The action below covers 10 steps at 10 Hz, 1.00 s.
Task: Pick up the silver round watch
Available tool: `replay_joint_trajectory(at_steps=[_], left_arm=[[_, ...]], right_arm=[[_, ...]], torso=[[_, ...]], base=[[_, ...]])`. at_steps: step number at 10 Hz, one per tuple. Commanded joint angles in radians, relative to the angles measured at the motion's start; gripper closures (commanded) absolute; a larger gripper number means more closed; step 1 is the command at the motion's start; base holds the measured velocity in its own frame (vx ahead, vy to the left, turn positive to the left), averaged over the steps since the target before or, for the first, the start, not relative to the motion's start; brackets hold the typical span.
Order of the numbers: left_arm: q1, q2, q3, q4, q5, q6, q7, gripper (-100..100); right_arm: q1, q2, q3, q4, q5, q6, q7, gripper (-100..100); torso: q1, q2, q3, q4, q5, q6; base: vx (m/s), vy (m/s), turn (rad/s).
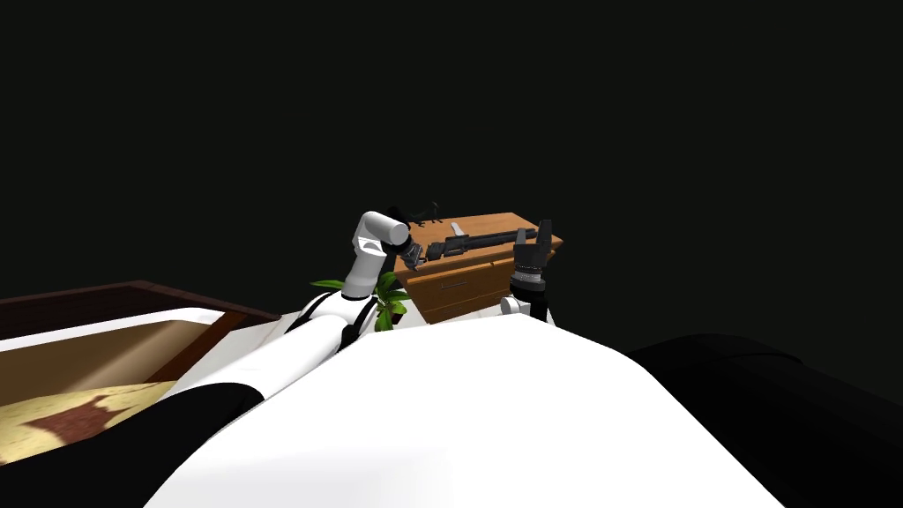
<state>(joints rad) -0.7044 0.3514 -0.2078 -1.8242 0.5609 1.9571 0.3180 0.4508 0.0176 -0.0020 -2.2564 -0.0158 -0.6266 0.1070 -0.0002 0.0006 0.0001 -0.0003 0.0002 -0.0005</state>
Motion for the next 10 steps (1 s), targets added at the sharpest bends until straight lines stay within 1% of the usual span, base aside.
replay_joint_trajectory(at_steps=[1, 2, 3, 4, 8, 9, 10], left_arm=[[0.009, -0.004, -0.008, 0.022, -0.014, -0.031, -0.01, -100], [0.014, -0.005, -0.011, 0.035, -0.02, -0.047, -0.016, -100], [0.011, -0.004, -0.008, 0.024, -0.015, -0.033, -0.012, -100], [0.011, -0.004, -0.008, 0.025, -0.016, -0.036, -0.013, 100], [0.013, -0.003, -0.008, 0.027, -0.015, -0.033, -0.012, 100], [0.013, -0.003, -0.008, 0.027, -0.015, -0.033, -0.011, 0], [-0.002, -0.002, -0.002, -0.003, 0.0, 0.002, 0.002, 100]], right_arm=[[0.0, 0.0, 0.0, 0.0, 0.0, 0.0, 0.0, 0], [0.0, 0.0, 0.0, 0.0, 0.0, 0.0, 0.0, 0], [0.0, 0.0, 0.0, 0.0, 0.0, 0.0, 0.0, 0], [0.0, 0.0, 0.0, 0.0, 0.0, 0.0, 0.0, 0], [0.0, 0.0, 0.0, 0.0, 0.0, 0.0, 0.0, 0], [0.0, 0.0, 0.0, 0.0, 0.0, 0.0, 0.0, 0], [0.0, 0.0, 0.0, 0.0, 0.0, 0.0, 0.0, 0]], torso=[[0.0, 0.0, 0.0, 0.0, 0.0, 0.0], [0.0, 0.0, 0.0, 0.0, 0.0, 0.0], [0.0, 0.0, 0.0, 0.0, 0.0, 0.0], [0.0, 0.0, 0.0, 0.0, 0.0, 0.0], [-0.001, -0.002, -0.001, 0.001, 0.0, 0.001], [-0.001, -0.002, -0.001, 0.001, 0.0, 0.002], [-0.001, -0.002, -0.001, 0.001, 0.0, 0.002]], base=[[-0.008, -0.005, -0.019], [-0.007, -0.004, -0.023], [0.0, 0.0, 0.0], [0.0, 0.0, 0.0], [-0.002, 0.0, 0.004], [0.0, 0.0, 0.0], [0.008, 0.003, 0.034]])
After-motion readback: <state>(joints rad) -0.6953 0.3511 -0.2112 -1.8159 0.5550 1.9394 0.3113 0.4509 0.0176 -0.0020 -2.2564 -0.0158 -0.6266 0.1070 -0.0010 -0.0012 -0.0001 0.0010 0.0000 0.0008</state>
